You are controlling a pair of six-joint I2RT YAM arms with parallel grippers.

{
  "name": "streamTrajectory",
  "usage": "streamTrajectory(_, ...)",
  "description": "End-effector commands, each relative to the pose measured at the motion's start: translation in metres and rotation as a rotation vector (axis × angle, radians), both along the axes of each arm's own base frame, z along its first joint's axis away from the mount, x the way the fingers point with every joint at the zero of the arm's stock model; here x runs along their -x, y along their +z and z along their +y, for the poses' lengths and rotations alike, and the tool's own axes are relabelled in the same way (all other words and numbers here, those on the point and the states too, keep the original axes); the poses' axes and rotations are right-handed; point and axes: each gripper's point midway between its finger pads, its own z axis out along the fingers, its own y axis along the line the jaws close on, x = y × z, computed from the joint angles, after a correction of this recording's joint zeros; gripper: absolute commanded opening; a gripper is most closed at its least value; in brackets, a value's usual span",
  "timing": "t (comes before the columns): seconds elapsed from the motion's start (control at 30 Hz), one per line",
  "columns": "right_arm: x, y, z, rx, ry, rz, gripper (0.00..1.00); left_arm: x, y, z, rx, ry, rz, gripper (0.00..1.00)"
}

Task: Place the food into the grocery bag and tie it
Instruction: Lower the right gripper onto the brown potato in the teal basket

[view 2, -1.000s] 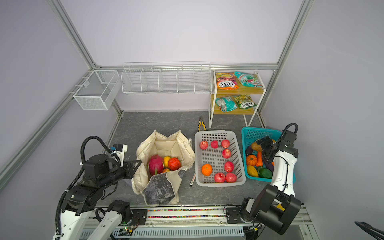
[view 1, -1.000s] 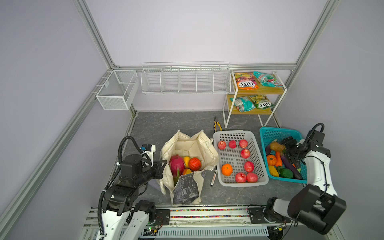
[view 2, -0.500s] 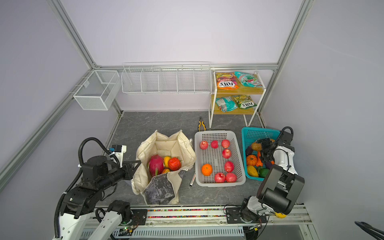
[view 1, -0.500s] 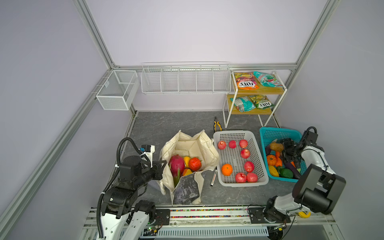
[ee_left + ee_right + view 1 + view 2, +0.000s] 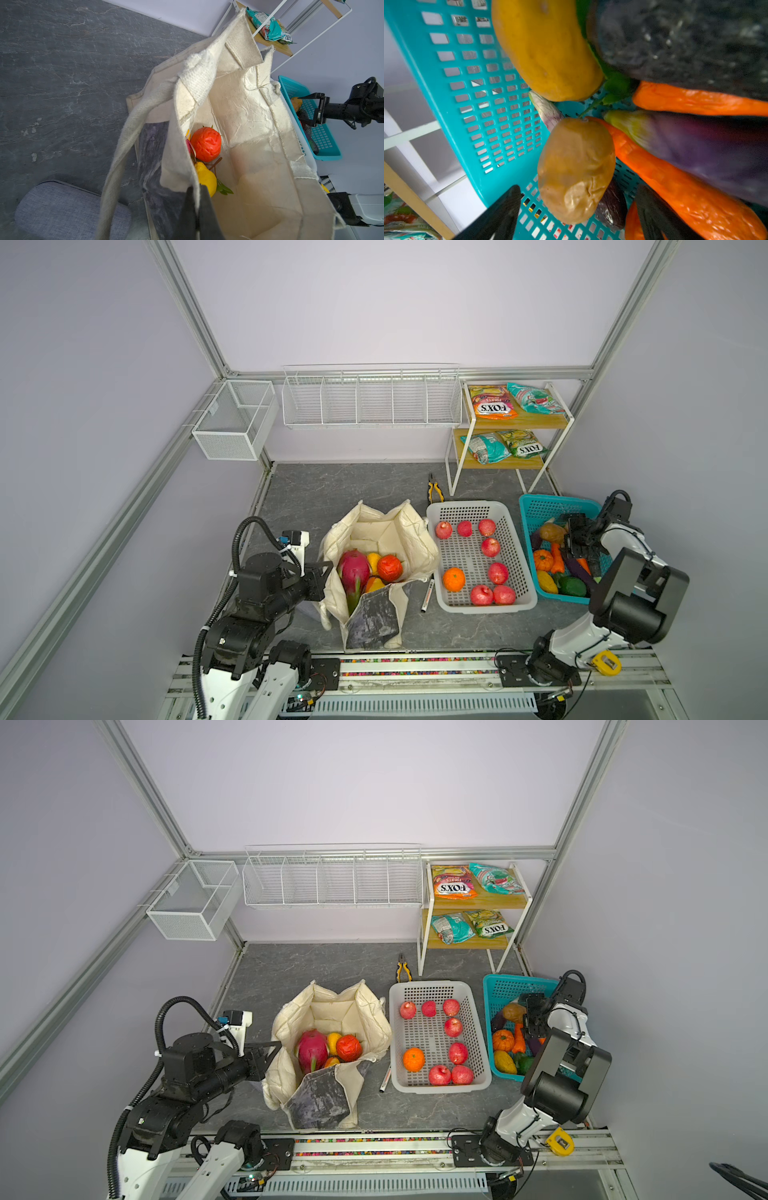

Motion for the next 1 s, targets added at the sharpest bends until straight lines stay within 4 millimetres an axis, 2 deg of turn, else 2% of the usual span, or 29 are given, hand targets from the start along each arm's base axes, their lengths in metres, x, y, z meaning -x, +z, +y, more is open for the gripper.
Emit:
streamTrajectory(0.0, -0.009, -0.005, -0.003, -0.011, -0.035, 0.007, 0.89, 0.003, 0.002, -0.003, 0.006, -0.025, -0.02, 0.0)
streamTrajectory(0.13, -0.015, -0.013, 0.003, -0.029, -0.033, 0.019, 0.89, 0.003, 0.003, -0.003, 0.006, -0.023, -0.02, 0.0)
streamTrajectory(0.33, -0.028, -0.012, 0.006, -0.012, -0.026, 0.025, 0.89, 0.004, 0.003, -0.002, 0.006, -0.021, -0.025, 0.0)
streamTrajectory(0.57, -0.029, -0.023, 0.007, -0.015, -0.047, 0.054, 0.89, 0.004, 0.004, -0.002, 0.006, -0.021, -0.026, 0.0)
streamTrajectory(0.7, -0.027, -0.029, 0.007, -0.016, -0.059, 0.06, 0.98, 0.004, 0.003, -0.002, 0.006, -0.021, -0.025, 0.0)
streamTrajectory(0.73, -0.026, -0.03, 0.007, -0.017, -0.062, 0.061, 0.97, 0.004, 0.003, -0.003, 0.006, -0.022, -0.024, 0.0)
streamTrajectory(0.83, -0.025, -0.03, 0.007, -0.011, -0.069, 0.058, 0.82, 0.004, 0.003, -0.003, 0.007, -0.024, -0.024, 0.0)
streamTrajectory(0.97, -0.025, -0.026, 0.008, -0.019, -0.085, 0.033, 0.76, 0.004, 0.003, -0.003, 0.006, -0.022, -0.025, 0.0)
